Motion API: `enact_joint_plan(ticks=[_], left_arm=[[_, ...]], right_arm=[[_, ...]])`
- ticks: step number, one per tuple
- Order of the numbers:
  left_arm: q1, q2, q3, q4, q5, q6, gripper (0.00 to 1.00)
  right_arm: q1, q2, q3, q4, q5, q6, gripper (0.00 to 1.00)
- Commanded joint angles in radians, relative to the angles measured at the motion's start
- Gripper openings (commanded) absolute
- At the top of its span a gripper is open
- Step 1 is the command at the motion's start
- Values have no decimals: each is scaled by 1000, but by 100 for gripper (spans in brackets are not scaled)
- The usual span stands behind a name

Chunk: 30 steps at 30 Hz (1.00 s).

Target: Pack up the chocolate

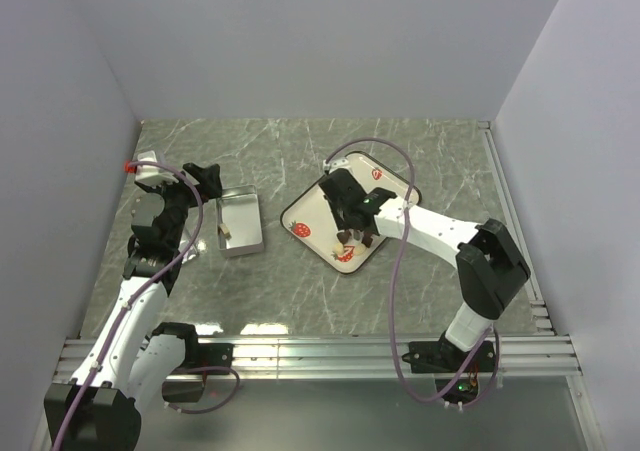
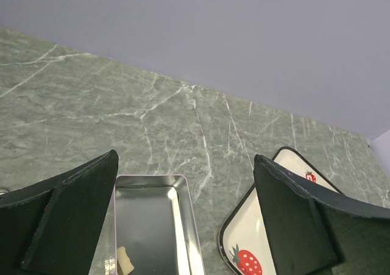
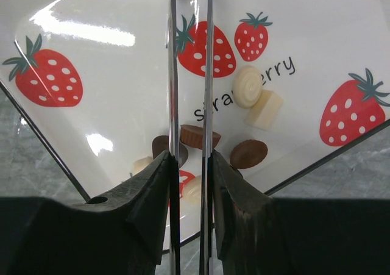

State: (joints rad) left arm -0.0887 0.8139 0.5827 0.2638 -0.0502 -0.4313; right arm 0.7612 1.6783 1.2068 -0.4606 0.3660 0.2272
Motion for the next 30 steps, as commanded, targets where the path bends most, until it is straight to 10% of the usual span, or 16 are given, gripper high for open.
enact_joint_plan(ticks=[1,30], left_arm=[[-5,-10,2,35,-5,0,99],[-5,-12,-6,45,0,-3,99]], right_arm=[[1,-81,-1,22,30,18,30],[306,-72,169,3,42,-8,30]])
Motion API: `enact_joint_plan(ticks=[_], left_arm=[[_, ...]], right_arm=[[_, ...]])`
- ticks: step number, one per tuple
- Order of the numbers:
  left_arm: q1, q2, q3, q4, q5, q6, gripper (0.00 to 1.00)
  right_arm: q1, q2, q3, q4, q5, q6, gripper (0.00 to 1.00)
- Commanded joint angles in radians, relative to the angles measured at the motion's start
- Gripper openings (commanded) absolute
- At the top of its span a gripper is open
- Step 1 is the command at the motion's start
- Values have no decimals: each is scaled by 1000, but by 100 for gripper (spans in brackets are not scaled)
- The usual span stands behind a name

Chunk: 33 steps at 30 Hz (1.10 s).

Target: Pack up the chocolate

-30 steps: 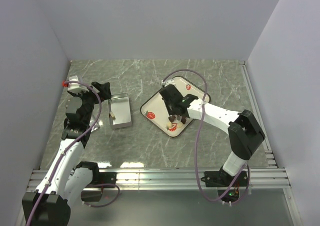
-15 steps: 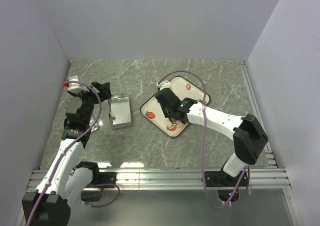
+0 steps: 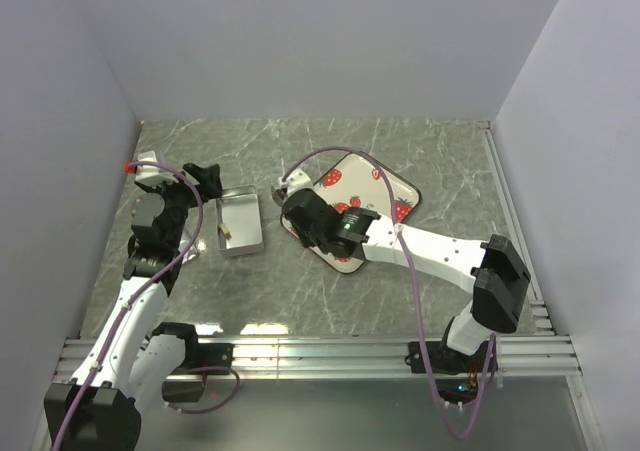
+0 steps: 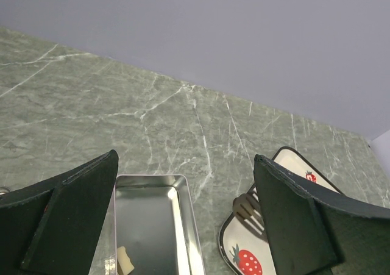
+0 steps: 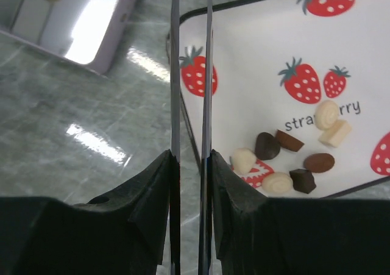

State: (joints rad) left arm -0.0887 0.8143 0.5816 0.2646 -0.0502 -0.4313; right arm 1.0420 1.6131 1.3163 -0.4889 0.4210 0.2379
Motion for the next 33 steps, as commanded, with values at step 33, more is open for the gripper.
enact_joint_plan(ticks=[33], left_arm=[[-6,-14,-9,50,0,-1,99]], right_arm=[[84,44,101,84,-215,-81,45]])
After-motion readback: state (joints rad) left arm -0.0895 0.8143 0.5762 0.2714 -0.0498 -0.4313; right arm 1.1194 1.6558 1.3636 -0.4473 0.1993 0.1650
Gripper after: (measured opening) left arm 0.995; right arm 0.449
